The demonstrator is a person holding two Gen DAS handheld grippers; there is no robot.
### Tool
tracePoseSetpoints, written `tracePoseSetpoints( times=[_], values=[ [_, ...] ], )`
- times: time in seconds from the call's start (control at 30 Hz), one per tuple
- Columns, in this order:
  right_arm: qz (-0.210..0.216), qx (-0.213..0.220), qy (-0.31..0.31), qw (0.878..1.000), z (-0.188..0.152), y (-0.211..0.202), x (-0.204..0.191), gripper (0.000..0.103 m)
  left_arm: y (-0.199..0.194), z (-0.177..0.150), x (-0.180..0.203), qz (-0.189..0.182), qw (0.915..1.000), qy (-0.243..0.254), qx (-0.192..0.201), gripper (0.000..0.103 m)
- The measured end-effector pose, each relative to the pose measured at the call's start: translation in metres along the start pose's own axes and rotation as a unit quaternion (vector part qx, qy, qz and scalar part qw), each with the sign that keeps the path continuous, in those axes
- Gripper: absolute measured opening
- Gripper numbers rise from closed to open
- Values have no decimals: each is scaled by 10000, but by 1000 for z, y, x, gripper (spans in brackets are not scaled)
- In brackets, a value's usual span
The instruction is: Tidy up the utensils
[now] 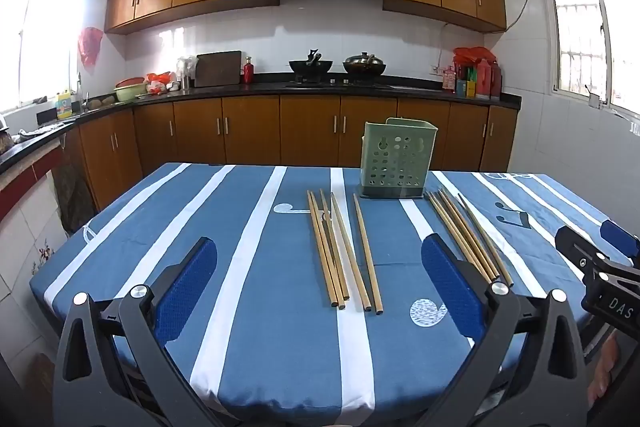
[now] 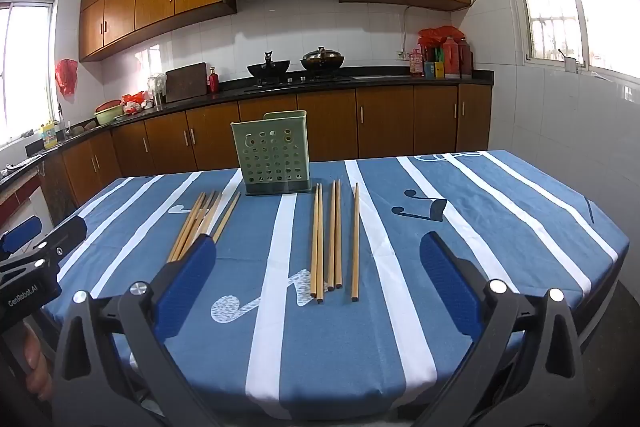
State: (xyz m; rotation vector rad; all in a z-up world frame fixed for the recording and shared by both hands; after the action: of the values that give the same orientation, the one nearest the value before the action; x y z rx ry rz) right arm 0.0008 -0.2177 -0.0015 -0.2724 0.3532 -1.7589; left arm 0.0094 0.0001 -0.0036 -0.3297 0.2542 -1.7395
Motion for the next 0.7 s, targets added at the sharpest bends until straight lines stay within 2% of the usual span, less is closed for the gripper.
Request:
tracePoseSetpoints(
  times=[0.7],
  values=[
    [-1, 1, -1, 10000, 0, 0, -1, 99, 0, 0, 0, 8, 10000, 19, 9, 101]
  ],
)
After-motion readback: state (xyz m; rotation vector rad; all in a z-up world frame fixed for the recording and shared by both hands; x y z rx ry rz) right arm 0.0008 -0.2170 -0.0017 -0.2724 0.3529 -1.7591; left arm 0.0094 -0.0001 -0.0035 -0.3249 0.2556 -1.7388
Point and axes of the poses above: each gripper's, at about its wrist camera, not at the fingertips, and y roughly the way its jaws point, x to its right, z to its top, the point moved 1 cm from there along y, roughly the way its jaws point, and after that the axes turned 11 degrees about -z, right-handed, at the moved point
